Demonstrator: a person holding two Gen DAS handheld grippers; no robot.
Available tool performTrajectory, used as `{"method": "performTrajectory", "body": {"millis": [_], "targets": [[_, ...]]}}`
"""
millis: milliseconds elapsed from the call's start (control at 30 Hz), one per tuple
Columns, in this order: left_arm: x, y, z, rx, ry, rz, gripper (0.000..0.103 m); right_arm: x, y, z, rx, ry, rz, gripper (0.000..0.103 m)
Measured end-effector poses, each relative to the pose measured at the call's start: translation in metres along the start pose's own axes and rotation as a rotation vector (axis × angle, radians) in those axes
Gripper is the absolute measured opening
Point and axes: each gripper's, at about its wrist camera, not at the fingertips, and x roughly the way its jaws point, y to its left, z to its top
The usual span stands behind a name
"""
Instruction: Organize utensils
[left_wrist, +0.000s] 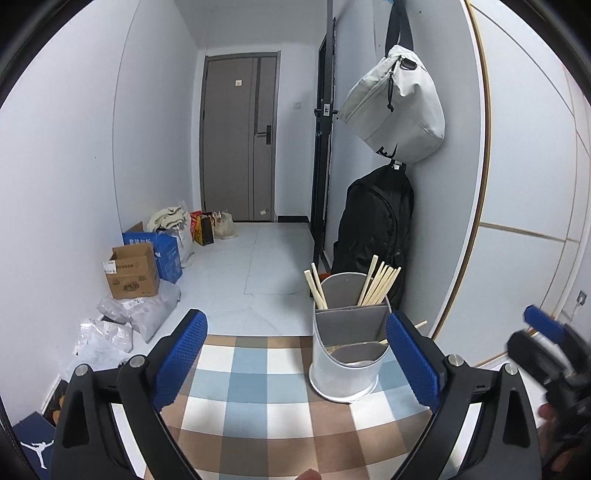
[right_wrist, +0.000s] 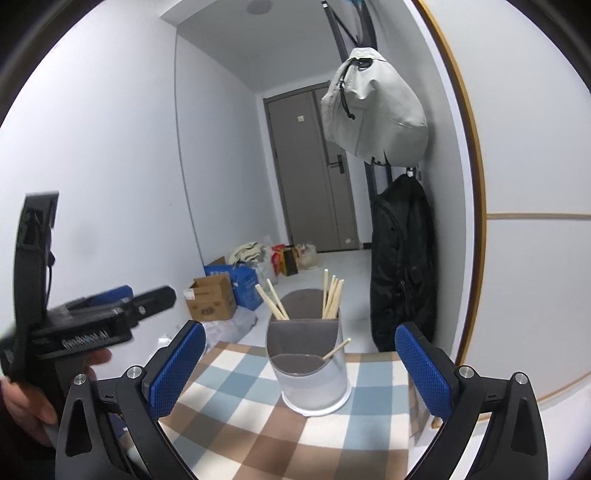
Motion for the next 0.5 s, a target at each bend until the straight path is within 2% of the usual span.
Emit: {"method": "performTrajectory", "body": {"millis": [100,233,367,500], "targets": [[0.002,0.001,-0.009,0.002,-0.008,0.009,0.095,-0.005,0.0,-0.001,0.004,-0.012,-0.004,0.103],[0.006,0.002,-0.012,-0.026,0.02,0.0,0.095,-0.005,0.0,-0.003,0.003,-0.002,-0.005,0.103],[-0.001,-0.004,-0.009,0.002,-0.019,0.016,0.095,-0.005,-0.002,-0.005,0.02,0.002,0.001,0.103],[-0.001,-0.008,-0.008,0.026,-0.021,0.024,0.095,-0.005,-0.002,-0.005,0.021,0.002,0.005,0.103]]}}
